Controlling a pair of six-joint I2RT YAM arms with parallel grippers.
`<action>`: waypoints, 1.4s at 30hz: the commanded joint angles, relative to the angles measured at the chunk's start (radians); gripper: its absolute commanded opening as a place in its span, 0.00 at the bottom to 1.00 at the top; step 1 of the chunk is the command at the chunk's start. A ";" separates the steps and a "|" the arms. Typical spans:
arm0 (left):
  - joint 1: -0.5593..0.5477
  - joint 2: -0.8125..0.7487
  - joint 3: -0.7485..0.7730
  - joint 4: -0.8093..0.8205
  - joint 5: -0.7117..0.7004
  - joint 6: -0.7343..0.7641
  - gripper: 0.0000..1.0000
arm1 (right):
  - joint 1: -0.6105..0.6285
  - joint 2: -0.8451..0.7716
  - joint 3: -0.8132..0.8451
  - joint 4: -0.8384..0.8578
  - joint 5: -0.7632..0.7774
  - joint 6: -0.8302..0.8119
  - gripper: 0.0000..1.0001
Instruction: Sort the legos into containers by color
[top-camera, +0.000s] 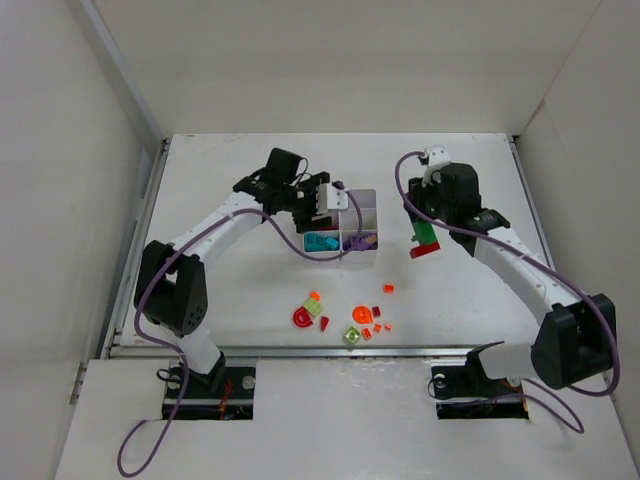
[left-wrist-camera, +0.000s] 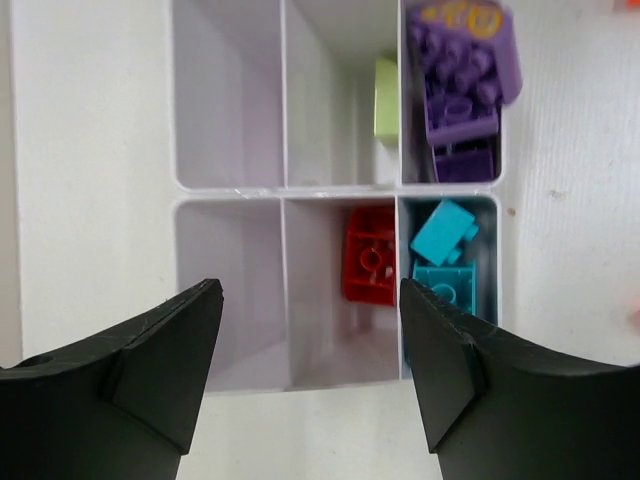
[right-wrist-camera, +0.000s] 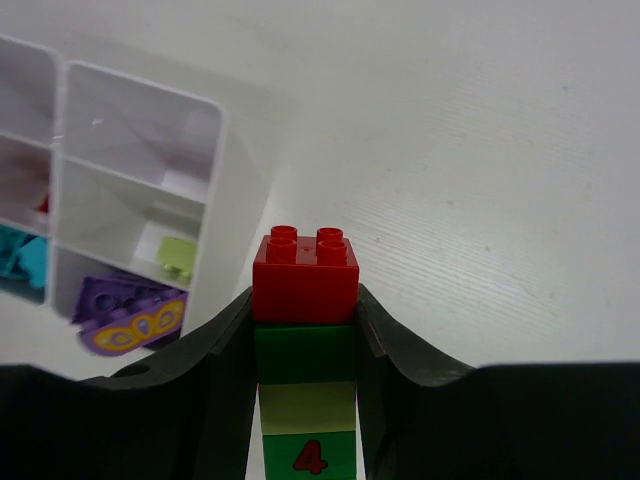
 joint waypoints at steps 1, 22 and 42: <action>0.012 -0.104 0.084 -0.021 0.128 -0.068 0.69 | -0.004 -0.093 0.036 0.071 -0.224 -0.074 0.00; -0.010 -0.265 0.059 -0.015 0.412 -0.065 0.88 | 0.103 -0.081 0.056 0.242 -0.861 -0.445 0.00; -0.060 -0.121 0.214 -0.216 0.431 0.081 0.38 | 0.230 -0.041 0.105 0.108 -0.666 -0.667 0.00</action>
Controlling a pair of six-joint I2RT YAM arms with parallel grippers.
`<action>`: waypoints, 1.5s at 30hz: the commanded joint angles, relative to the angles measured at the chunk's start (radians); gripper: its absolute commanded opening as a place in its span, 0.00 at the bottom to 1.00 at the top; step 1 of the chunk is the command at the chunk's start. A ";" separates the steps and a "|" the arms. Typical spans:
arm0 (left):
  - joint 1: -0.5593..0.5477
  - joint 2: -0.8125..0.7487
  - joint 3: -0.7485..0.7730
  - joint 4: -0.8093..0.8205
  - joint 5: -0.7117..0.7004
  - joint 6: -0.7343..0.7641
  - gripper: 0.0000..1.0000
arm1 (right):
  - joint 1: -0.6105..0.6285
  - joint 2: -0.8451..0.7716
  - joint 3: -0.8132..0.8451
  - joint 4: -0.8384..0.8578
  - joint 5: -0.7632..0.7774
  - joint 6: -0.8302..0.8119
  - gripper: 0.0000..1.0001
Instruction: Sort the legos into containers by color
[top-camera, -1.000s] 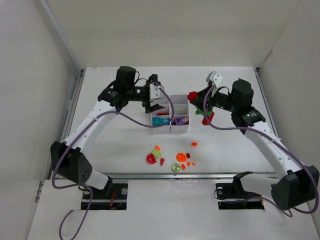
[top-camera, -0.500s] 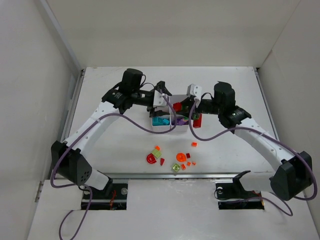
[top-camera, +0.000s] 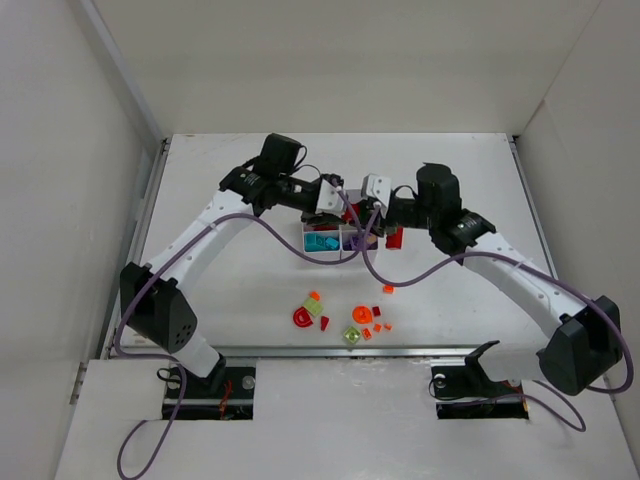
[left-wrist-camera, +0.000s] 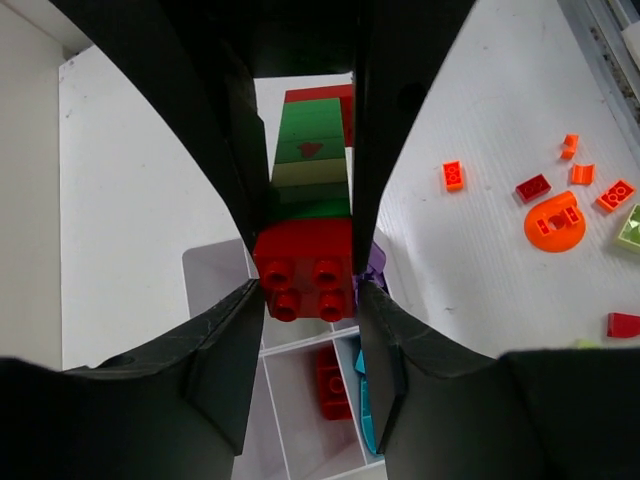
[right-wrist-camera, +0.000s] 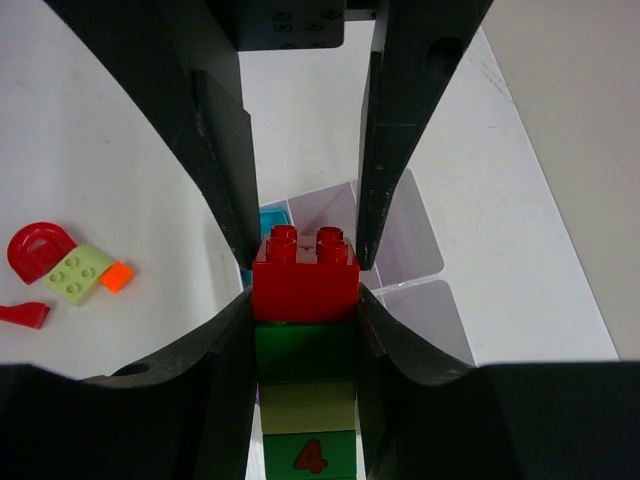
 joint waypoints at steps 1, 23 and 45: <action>-0.007 -0.004 0.061 -0.036 0.044 0.024 0.38 | 0.015 -0.003 0.047 0.012 0.003 -0.039 0.00; -0.016 0.015 0.070 -0.045 0.053 0.024 0.06 | 0.034 0.006 0.047 0.012 0.003 -0.039 0.00; 0.102 -0.015 0.024 -0.016 -0.024 -0.023 0.00 | -0.063 -0.023 -0.061 -0.084 0.046 -0.039 0.00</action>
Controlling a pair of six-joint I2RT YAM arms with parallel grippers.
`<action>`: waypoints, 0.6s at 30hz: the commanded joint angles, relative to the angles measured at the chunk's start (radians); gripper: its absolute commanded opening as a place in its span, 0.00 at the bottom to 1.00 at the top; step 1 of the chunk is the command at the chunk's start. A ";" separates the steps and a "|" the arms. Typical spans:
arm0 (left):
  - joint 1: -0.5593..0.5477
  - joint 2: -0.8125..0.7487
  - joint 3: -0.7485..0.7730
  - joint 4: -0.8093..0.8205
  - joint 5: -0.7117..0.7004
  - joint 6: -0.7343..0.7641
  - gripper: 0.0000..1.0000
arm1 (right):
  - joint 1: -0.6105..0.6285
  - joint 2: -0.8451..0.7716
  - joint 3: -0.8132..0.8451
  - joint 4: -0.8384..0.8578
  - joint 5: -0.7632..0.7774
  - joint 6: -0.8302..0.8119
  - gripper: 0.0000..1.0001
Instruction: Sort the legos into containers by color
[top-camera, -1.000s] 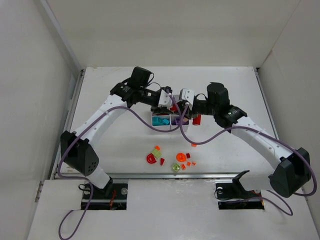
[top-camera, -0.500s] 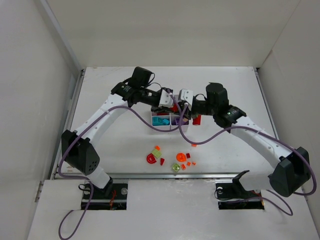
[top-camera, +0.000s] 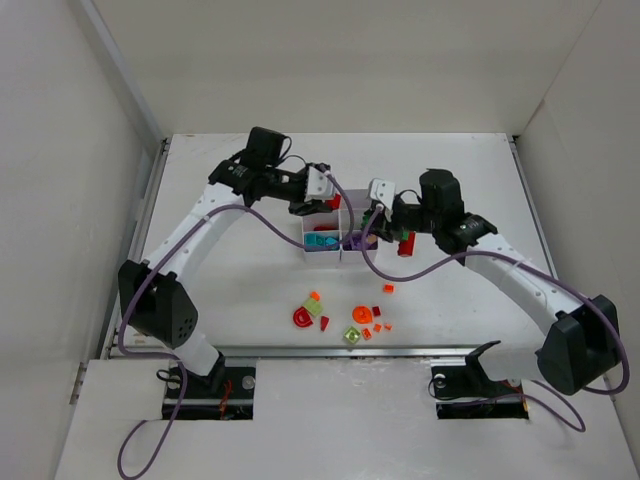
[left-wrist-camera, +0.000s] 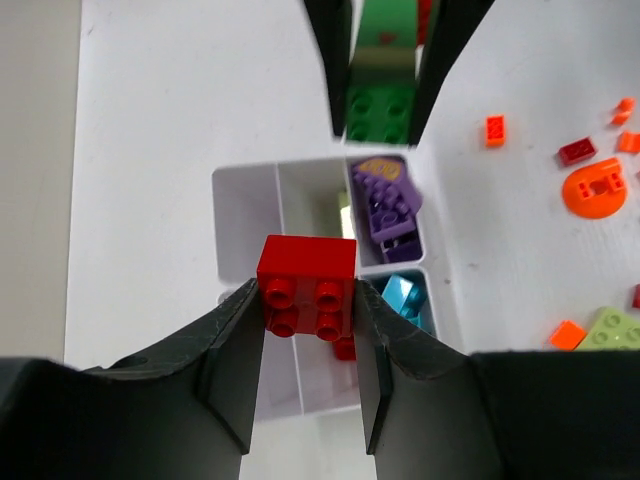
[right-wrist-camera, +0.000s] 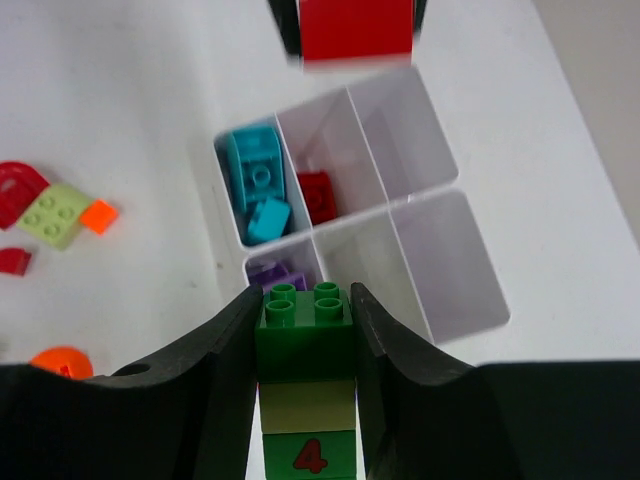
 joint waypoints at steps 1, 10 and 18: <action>0.026 -0.037 -0.020 0.009 -0.001 -0.008 0.00 | -0.031 -0.025 -0.012 -0.028 0.005 -0.004 0.00; 0.026 0.005 -0.128 0.159 -0.163 -0.057 0.00 | -0.052 -0.007 -0.012 -0.028 0.036 0.016 0.00; 0.026 0.044 -0.280 0.330 -0.334 -0.012 0.06 | -0.052 -0.007 -0.012 -0.019 0.036 0.034 0.00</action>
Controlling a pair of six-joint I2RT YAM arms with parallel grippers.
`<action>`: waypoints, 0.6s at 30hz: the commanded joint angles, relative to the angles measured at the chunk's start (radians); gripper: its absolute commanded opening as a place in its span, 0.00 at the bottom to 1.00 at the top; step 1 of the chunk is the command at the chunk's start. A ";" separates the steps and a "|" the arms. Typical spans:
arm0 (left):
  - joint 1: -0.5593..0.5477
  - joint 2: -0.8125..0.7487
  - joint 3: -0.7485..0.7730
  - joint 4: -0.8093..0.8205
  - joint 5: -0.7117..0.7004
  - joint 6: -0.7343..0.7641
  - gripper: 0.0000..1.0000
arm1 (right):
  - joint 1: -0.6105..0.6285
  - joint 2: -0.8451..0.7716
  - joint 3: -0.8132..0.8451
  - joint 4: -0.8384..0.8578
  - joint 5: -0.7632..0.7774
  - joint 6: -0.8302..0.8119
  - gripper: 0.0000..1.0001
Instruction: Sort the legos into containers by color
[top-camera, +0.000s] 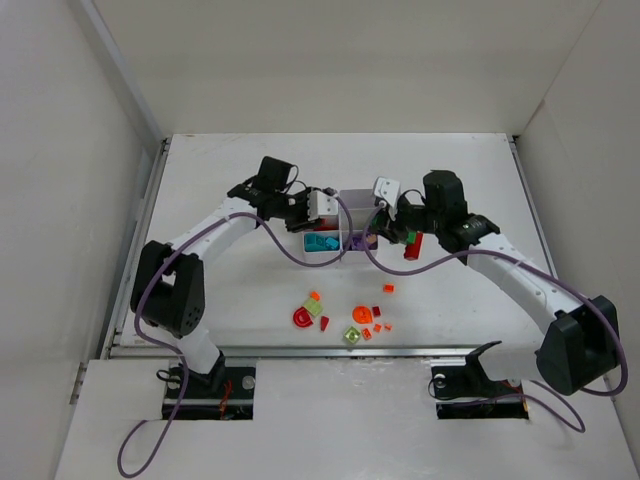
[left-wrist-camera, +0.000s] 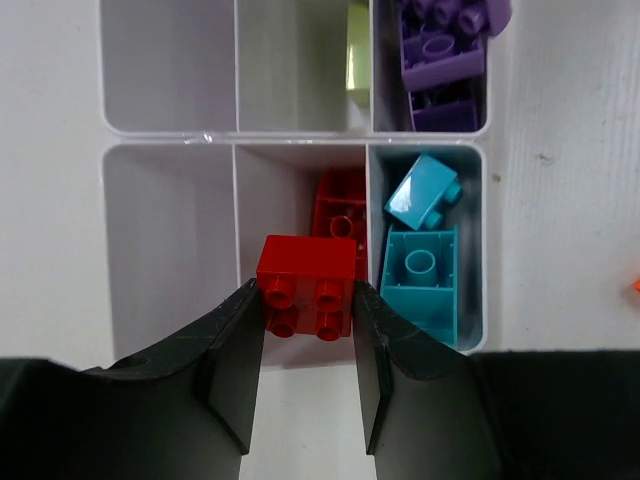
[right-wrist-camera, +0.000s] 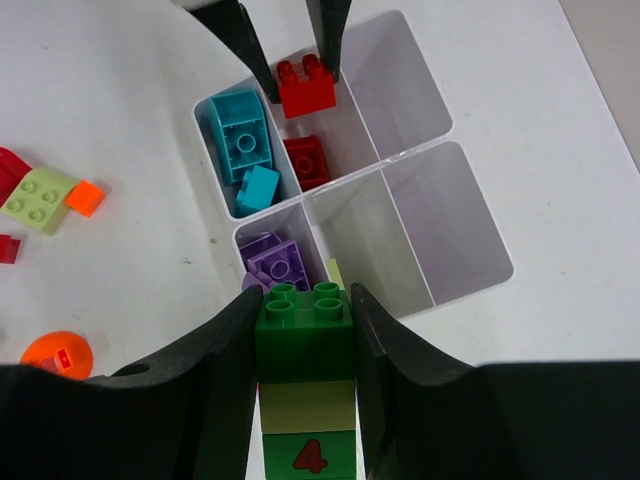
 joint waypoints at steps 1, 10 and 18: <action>0.001 -0.022 -0.017 0.087 -0.049 0.018 0.08 | -0.014 -0.007 0.009 0.028 -0.005 0.012 0.00; 0.001 0.010 -0.017 0.111 -0.060 -0.035 0.64 | -0.014 -0.007 -0.001 0.028 -0.024 0.021 0.00; 0.001 0.001 0.038 0.010 0.009 -0.016 0.93 | -0.014 -0.025 0.018 0.028 -0.036 0.031 0.00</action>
